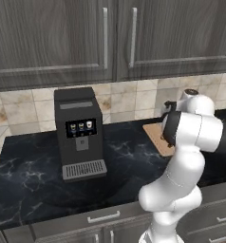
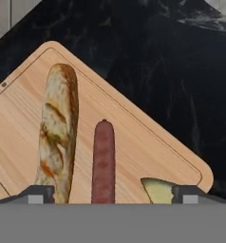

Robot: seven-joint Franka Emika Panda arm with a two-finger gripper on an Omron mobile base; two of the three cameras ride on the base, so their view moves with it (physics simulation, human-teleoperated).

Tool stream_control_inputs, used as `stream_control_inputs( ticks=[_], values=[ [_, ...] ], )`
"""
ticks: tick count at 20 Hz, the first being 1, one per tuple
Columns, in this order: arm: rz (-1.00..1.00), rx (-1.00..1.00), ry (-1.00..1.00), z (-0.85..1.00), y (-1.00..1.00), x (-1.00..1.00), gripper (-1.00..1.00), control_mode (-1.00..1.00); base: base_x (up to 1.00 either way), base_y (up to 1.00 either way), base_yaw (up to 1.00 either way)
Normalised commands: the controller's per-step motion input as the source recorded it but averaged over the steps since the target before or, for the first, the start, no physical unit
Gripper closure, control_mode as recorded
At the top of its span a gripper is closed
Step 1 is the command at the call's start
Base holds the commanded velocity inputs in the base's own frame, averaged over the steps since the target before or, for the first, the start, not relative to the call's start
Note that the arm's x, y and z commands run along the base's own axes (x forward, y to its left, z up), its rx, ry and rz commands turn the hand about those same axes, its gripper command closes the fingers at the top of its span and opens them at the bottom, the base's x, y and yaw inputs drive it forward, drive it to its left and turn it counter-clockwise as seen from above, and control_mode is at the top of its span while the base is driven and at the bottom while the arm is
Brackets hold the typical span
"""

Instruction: Retrieve the sausage and cheese from the fridge and place them on the cutting board on the counter.

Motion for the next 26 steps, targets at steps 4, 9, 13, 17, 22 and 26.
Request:
stream_control_inputs(
  ticks=[4,9,13,17,22,26],
  values=[
    [0.00,-0.07,-0.26,0.47,0.20,-0.73,-1.00,-1.00,0.00,0.00,0.00],
    [0.00,-0.08,-0.19,0.57,0.11,-0.81,-1.00,-1.00,0.00,0.00,0.00],
    [0.00,-0.08,-0.16,0.63,0.07,-0.92,-1.00,-1.00,0.00,0.00,0.00],
    [0.02,-0.09,-0.17,0.78,0.01,-0.98,-1.00,-1.00,0.00,0.00,0.00],
    [0.05,-0.06,-0.15,0.91,0.02,-0.84,-1.00,-1.00,0.00,0.00,0.00],
    [0.11,-0.01,-0.09,1.00,0.00,-0.70,-1.00,-1.00,0.00,0.00,0.00]
  ],
)
